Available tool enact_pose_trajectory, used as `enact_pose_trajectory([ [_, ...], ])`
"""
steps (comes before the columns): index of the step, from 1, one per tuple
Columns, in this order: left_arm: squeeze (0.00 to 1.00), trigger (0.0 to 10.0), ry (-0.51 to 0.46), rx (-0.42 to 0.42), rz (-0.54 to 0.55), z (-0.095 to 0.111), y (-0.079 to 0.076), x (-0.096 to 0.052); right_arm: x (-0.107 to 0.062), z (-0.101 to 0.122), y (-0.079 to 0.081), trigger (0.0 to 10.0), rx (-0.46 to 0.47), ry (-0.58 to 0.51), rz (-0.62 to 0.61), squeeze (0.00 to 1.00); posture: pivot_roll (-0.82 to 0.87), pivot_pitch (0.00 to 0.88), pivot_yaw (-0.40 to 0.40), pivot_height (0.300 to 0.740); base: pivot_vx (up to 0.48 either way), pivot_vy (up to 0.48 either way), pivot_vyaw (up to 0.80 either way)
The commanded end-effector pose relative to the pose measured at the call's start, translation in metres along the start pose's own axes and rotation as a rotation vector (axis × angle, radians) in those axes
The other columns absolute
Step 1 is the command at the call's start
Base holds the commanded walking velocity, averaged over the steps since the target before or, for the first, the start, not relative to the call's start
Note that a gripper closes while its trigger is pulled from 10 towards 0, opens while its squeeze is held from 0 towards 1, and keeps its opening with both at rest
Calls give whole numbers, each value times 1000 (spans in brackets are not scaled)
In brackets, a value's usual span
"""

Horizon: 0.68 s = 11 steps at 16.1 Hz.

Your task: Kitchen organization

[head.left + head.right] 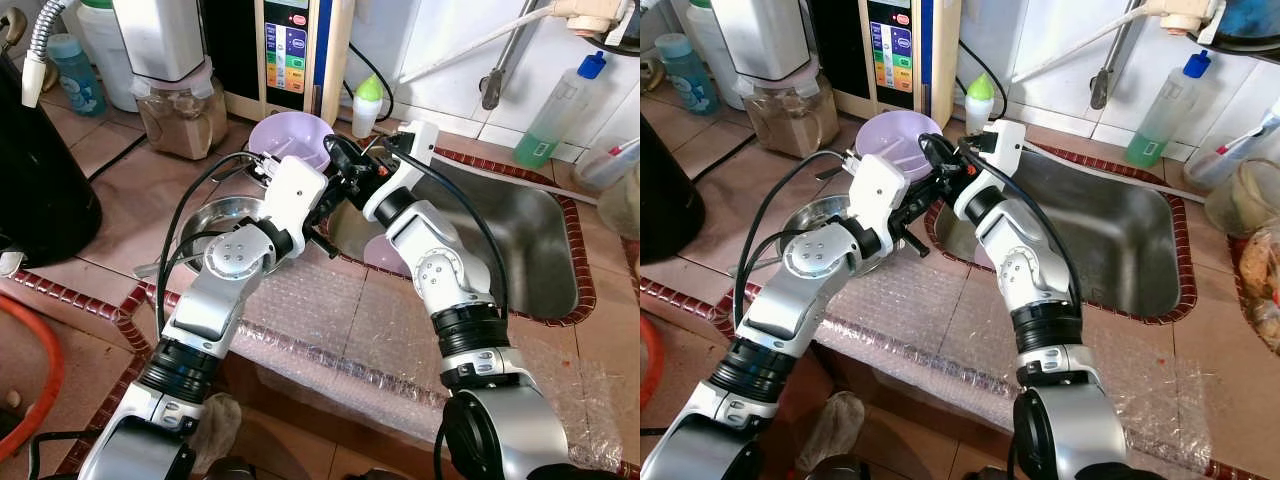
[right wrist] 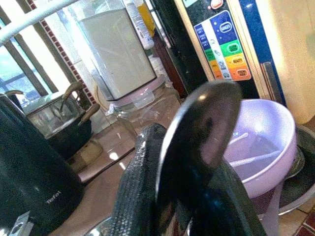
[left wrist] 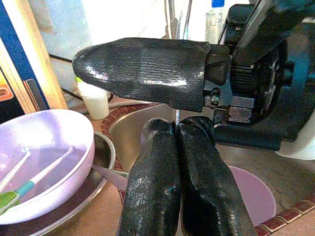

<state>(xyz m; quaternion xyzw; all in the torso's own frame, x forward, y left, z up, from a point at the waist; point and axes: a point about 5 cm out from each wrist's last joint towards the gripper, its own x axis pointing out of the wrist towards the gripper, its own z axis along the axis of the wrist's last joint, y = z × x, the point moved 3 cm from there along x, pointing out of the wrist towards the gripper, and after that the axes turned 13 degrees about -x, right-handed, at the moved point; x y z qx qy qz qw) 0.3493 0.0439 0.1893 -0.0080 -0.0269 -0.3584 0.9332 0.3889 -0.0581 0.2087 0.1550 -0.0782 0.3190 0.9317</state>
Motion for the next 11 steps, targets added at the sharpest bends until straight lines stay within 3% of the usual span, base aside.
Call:
enact_pose_trajectory([
  [1,0,4275,-30,29,147,9,32,-11,-14,11,-33,0,-19,-24,-139,0,74,11,-27,740,0,0,0],
  [2,1000,10000,-27,17,146,8,32,-12,-12,14,-32,0,-22,-40,-148,0,76,9,-28,740,0,0,0],
  [11,1000,10000,-26,45,161,9,34,-11,-4,24,-35,0,-38,-84,-195,0,76,4,-27,740,0,0,0],
])
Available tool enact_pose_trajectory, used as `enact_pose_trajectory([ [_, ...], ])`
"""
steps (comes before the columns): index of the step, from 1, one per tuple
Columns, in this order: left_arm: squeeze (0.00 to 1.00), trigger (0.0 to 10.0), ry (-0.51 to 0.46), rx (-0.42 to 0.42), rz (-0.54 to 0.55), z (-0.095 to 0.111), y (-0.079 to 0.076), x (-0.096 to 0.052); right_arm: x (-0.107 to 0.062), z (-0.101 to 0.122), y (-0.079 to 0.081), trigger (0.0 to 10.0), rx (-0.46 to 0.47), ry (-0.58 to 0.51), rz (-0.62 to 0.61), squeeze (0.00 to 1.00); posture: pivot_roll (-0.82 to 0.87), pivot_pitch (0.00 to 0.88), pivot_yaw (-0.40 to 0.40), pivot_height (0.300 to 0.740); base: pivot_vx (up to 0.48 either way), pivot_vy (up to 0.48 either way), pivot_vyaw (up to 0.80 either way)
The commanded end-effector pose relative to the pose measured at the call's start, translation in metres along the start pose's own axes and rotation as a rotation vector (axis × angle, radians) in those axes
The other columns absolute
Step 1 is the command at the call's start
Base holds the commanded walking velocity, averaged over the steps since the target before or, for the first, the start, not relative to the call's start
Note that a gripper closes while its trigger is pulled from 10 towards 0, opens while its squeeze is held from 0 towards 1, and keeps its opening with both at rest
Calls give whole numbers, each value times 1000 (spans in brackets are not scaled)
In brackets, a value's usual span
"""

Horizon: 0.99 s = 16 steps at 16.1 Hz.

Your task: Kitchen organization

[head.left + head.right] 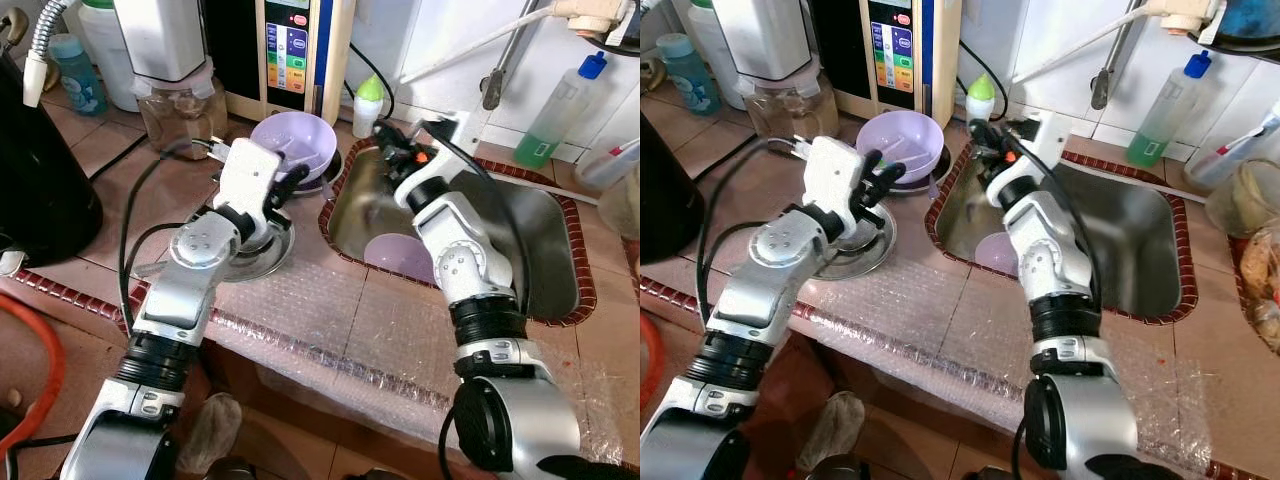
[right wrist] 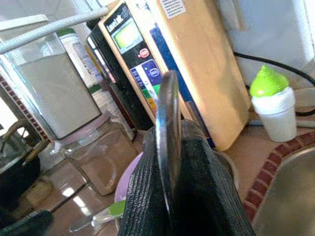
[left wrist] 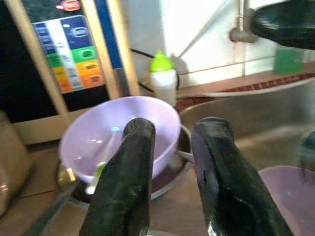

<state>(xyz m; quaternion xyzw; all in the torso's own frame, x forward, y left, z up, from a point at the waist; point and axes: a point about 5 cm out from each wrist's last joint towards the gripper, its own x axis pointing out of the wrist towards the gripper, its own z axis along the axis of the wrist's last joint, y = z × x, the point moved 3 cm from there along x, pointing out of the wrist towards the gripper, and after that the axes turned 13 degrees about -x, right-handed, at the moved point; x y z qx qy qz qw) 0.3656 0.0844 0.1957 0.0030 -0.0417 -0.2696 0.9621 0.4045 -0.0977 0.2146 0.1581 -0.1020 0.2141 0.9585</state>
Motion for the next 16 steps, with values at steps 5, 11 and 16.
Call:
enact_pose_trajectory([
  [5,1000,10000,-12,51,-64,7,-14,0,12,34,-9,0,-288,-107,-45,0,84,1,-30,740,0,0,0],
  [11,1000,10000,72,58,-166,-6,-24,-12,-9,-11,-49,0,-551,104,-93,0,95,11,-35,740,0,0,0],
  [16,1000,10000,189,54,-241,-25,-30,-24,-31,-44,-80,10000,-592,307,-182,251,107,27,-22,740,0,0,0],
])
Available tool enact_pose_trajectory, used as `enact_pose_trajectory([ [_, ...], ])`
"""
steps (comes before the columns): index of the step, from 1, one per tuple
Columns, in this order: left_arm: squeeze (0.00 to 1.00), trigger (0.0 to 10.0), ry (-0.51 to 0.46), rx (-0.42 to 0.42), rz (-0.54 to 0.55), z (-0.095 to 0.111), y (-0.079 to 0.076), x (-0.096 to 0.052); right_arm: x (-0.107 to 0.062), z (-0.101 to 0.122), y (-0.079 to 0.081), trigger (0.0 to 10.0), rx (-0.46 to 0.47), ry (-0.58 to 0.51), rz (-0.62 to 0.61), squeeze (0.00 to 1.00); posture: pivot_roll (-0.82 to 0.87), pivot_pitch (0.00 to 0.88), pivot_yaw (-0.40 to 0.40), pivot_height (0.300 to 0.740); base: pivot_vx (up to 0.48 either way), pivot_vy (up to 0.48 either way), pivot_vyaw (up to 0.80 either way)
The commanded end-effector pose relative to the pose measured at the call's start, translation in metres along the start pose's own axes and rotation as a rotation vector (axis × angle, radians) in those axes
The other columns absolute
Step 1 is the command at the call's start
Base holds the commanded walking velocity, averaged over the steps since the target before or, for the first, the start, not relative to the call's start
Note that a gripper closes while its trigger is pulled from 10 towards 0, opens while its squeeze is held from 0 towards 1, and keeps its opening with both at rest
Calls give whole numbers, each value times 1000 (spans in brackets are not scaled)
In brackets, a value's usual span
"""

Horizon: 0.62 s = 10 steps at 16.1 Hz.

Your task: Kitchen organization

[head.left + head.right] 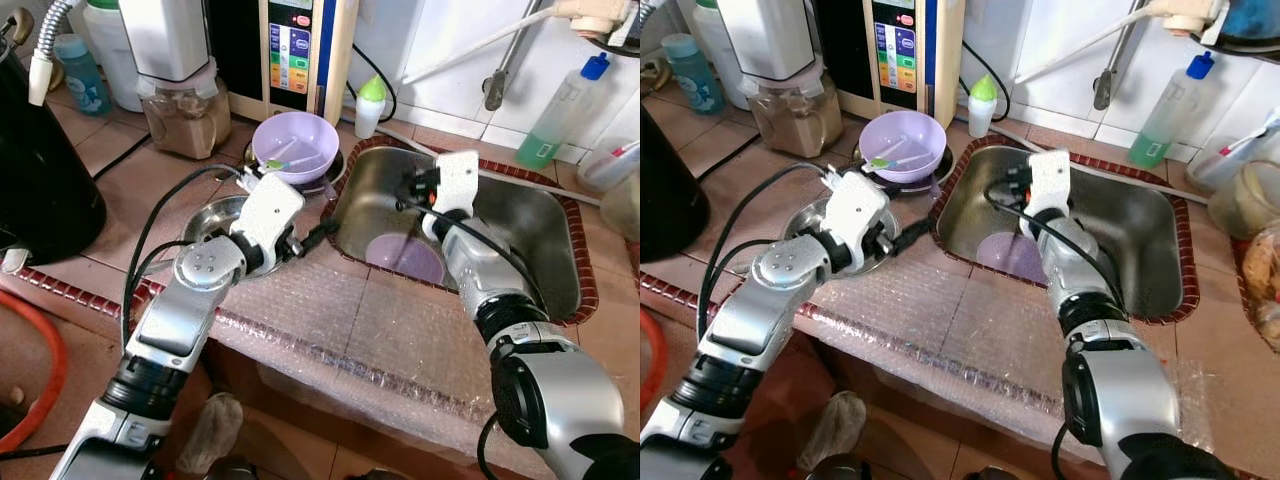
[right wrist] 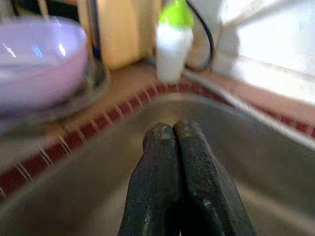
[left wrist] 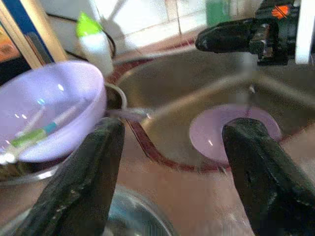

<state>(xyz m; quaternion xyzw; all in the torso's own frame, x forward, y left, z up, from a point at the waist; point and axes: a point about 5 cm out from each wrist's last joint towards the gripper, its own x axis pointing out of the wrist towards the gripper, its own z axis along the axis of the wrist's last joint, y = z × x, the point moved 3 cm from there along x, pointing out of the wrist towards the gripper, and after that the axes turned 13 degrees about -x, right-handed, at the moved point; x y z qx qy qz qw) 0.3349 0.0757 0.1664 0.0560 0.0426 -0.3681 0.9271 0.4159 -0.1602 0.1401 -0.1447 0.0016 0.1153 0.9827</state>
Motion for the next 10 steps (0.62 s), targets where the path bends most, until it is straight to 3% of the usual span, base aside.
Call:
enact_pose_trajectory([
  [1,1000,10000,20,13,-35,-1,-6,-1,-1,-4,-5,10000,-21,31,-18,886,107,27,-22,740,0,0,0],
  [2,1000,10000,39,19,-46,-4,-7,-2,-2,-10,-4,10000,-19,50,-19,906,110,27,-21,740,0,0,0],
  [3,1000,10000,51,20,-51,-6,-8,-3,-4,-17,-2,10000,0,75,-20,1000,114,27,-18,740,0,0,0],
  [10,1000,10000,63,32,-40,-6,-4,-5,-6,-23,5,10000,53,83,-2,1000,115,28,-15,740,0,0,0],
])
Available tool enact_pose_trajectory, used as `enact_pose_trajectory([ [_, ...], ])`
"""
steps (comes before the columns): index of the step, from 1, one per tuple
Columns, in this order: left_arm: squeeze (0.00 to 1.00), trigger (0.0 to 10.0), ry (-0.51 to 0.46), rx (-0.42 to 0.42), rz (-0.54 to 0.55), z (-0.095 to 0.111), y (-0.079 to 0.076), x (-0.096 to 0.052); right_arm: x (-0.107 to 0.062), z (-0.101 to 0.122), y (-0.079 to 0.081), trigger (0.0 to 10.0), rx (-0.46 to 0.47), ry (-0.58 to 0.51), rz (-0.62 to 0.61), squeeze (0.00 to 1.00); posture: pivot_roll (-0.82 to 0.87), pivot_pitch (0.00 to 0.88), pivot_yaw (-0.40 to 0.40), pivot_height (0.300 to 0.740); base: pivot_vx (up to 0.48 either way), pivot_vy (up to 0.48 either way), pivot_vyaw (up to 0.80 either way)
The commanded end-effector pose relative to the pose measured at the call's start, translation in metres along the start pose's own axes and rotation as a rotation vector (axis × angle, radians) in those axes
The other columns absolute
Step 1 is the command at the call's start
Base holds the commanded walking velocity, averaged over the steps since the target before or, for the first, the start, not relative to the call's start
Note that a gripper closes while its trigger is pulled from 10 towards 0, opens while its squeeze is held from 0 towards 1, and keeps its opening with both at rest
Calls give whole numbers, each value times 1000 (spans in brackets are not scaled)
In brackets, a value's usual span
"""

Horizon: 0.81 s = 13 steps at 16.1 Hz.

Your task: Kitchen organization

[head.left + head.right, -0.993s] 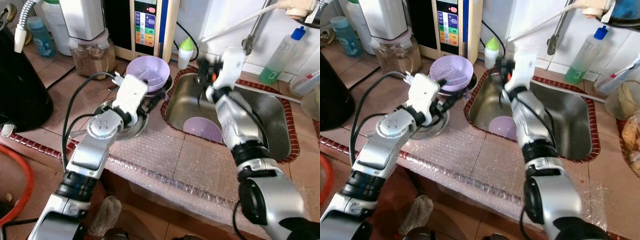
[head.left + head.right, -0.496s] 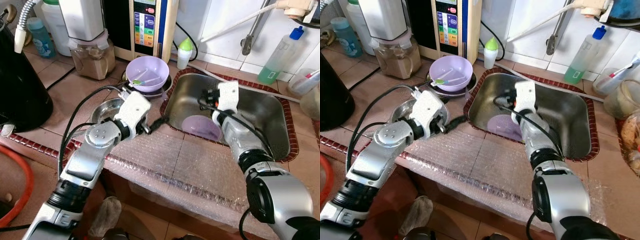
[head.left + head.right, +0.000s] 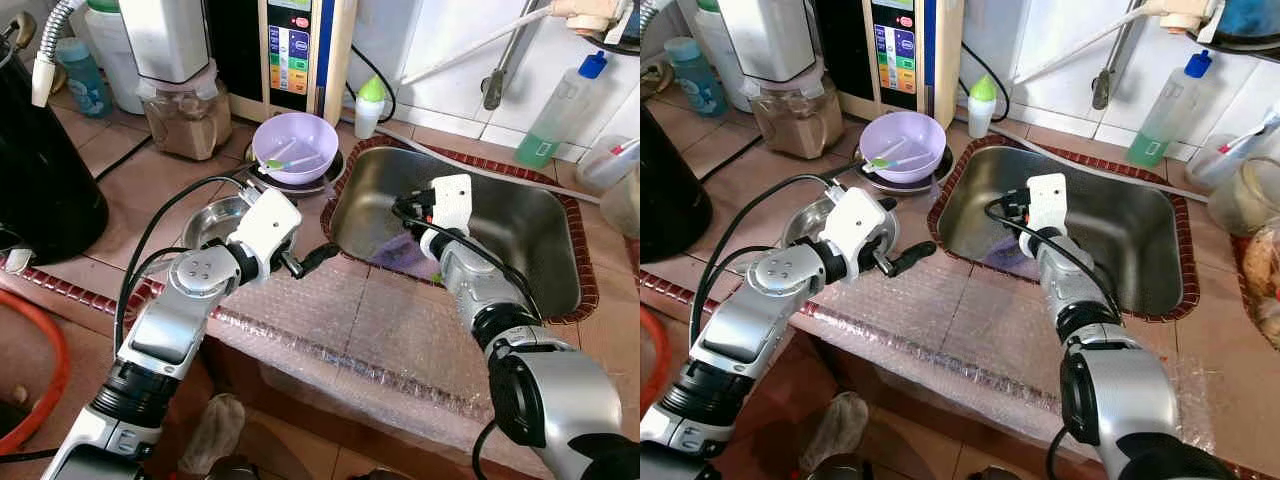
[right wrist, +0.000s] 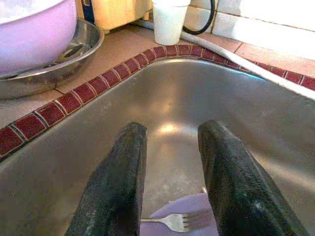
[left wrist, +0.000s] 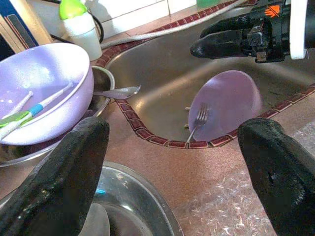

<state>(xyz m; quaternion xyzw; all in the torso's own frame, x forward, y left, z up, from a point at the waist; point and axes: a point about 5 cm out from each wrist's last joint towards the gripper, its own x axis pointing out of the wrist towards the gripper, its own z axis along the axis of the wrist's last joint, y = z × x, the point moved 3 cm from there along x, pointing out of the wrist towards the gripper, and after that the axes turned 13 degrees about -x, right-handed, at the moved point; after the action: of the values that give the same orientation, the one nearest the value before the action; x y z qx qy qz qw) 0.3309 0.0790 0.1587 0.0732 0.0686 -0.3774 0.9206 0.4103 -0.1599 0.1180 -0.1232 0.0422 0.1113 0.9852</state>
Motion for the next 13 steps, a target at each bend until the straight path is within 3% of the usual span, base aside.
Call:
enact_pose_trajectory([
  [1,1000,10000,3,26,0,1,0,-2,-1,-5,-1,10000,55,18,3,1000,111,22,-14,740,0,0,0],
  [6,1000,10000,-113,34,173,18,23,-14,-1,-2,3,10000,120,-7,52,1000,110,13,-18,740,0,0,0],
  [8,1000,10000,-244,-58,298,28,34,-29,-1,6,5,10000,118,-64,84,1000,106,11,-29,740,0,0,0],
  [12,1000,10000,-398,-136,471,23,34,-62,-6,11,15,10000,88,-150,107,1000,119,8,-50,740,0,0,0],
  [13,694,10000,-440,-222,534,18,36,-71,-9,15,25,10000,71,-194,124,1000,121,7,-55,740,0,0,0],
])
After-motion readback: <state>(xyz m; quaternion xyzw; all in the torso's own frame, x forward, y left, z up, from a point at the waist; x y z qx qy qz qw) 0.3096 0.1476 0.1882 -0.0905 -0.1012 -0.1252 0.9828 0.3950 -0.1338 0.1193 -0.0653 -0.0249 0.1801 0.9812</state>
